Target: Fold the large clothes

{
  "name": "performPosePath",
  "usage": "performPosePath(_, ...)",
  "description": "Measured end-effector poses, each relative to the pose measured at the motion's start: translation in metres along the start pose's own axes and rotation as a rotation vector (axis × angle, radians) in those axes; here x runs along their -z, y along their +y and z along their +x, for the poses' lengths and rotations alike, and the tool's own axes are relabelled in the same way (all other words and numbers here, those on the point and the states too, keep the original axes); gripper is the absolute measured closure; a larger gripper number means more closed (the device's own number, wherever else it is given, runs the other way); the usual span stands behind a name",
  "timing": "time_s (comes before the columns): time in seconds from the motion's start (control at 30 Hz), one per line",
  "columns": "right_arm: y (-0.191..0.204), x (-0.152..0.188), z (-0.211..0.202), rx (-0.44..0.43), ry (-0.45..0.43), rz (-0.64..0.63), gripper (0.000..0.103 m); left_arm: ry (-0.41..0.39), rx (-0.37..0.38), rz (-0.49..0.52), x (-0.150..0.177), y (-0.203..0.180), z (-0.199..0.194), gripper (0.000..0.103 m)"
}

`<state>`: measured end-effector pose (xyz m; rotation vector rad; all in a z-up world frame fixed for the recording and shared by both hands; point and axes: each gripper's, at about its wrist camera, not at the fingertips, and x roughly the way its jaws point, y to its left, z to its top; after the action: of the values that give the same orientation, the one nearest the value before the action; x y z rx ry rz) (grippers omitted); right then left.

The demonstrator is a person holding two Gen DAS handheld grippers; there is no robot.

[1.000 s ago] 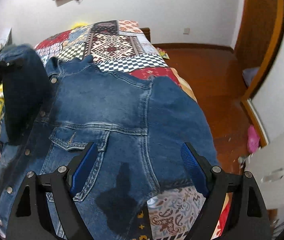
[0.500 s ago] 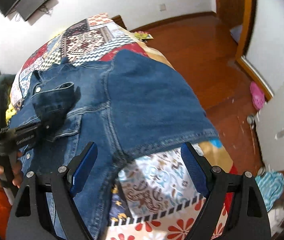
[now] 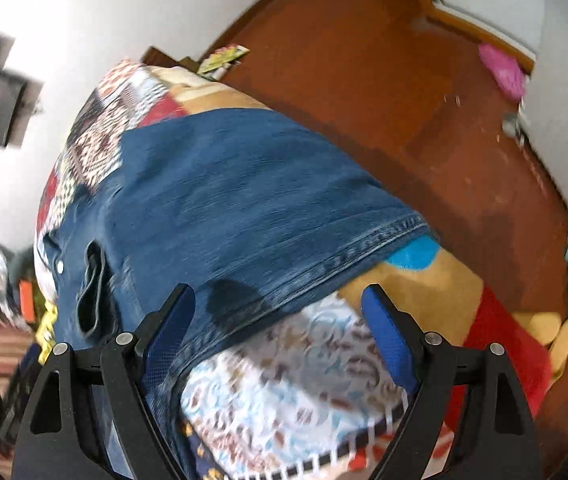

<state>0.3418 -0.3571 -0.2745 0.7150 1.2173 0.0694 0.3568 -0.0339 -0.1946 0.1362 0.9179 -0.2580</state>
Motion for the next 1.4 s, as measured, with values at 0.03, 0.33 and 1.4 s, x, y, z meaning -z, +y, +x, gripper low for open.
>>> performPosePath(0.03, -0.005, -0.002, 0.006, -0.019, 0.006, 0.026, 0.018, -0.005, -0.036, -0.002, 0.005, 0.010, -0.004, 0.018)
performPosePath(0.33, -0.008, -0.020, 0.022, -0.004, -0.075, 0.103, 0.027, 0.036, -0.122, -0.161, 0.047, 0.078, -0.006, 0.018)
performPosePath(1.4, 0.247, 0.081, 0.003, -0.117, -0.110, -0.637, 0.091, -0.072, -0.115, -0.242, 0.077, 0.114, -0.063, 0.018)
